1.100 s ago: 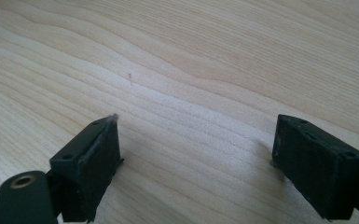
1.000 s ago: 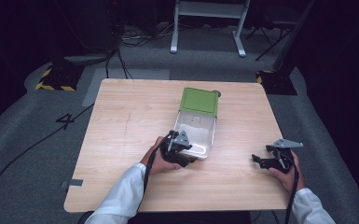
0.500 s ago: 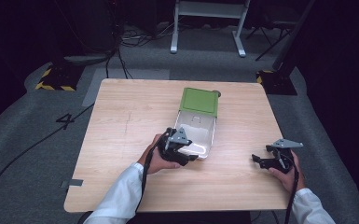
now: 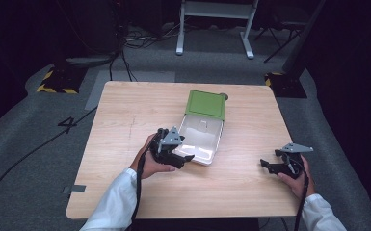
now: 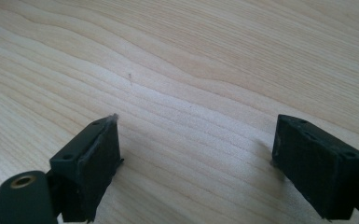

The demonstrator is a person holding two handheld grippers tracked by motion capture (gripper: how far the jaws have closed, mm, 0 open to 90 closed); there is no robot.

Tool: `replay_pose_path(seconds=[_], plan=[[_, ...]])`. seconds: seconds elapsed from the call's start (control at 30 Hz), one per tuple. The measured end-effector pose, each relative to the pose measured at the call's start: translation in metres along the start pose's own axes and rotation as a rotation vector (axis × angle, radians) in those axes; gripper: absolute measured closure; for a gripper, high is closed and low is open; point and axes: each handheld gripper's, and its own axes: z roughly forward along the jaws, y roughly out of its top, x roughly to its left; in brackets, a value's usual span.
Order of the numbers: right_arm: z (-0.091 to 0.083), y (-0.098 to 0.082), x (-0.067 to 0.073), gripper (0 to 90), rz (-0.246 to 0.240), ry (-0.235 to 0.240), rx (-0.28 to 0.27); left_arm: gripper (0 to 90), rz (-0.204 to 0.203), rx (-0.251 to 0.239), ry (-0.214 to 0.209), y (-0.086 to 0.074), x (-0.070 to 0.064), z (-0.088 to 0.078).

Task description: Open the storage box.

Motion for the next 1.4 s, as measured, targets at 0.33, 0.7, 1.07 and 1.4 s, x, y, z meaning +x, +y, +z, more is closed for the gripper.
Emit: replay_pose_path(seconds=[0.33,0.7,1.07,1.4], plan=[[0.000,0.000,0.000,15.2,0.001,0.000,0.000,22.1,0.005,-0.029,0.027,-0.005,-0.001,-0.022],[0.000,0.000,0.000,15.2,0.000,0.000,0.000,20.9,-0.032,-0.022,0.114,-0.024,0.011,-0.054],[0.000,0.000,0.000,15.2,0.000,0.000,0.000,19.2,-0.077,0.040,0.186,-0.055,0.019,-0.072],[0.000,0.000,0.000,15.2,0.000,0.000,0.000,18.3,-0.113,0.088,0.231,-0.085,0.025,-0.085]])
